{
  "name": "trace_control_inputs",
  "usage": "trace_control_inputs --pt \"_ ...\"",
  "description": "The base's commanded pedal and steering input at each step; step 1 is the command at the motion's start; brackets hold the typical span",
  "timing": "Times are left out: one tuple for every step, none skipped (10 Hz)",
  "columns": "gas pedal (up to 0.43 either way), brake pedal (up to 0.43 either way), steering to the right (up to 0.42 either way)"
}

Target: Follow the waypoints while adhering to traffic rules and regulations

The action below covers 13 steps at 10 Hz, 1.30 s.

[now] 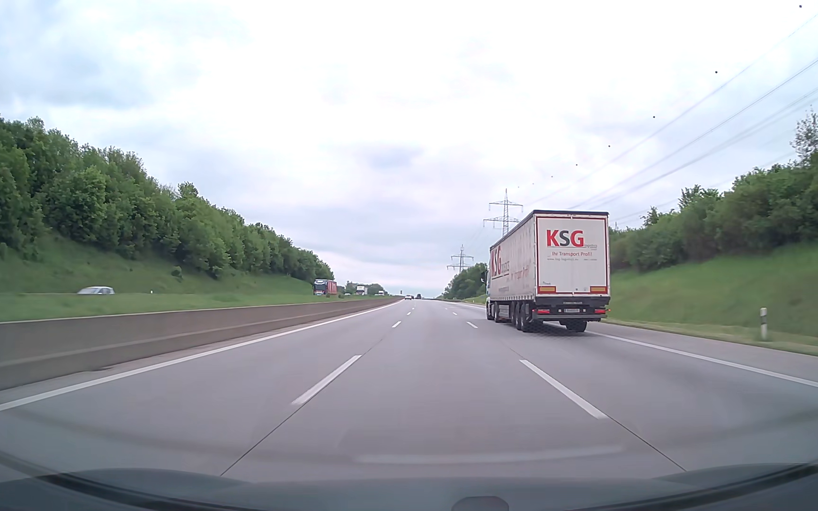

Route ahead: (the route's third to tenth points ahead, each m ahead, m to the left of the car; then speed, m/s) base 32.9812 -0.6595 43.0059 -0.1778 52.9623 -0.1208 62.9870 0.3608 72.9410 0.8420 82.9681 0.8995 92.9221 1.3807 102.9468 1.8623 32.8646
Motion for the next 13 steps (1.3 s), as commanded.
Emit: trace_control_inputs --pt "0.441 0.000 -0.002" --pt "0.441 0.000 -0.002" --pt "0.441 0.000 -0.002" --pt "0.441 0.000 -0.002" --pt "0.441 0.000 -0.002" --pt "0.441 0.000 -0.002" --pt "0.441 0.000 -0.002" --pt "0.441 0.000 -0.002" --pt "0.441 0.000 -0.002" --pt "0.441 0.000 -0.002" --pt "0.441 0.000 -0.002" --pt "0.441 0.000 -0.002" --pt "0.441 0.000 -0.002"
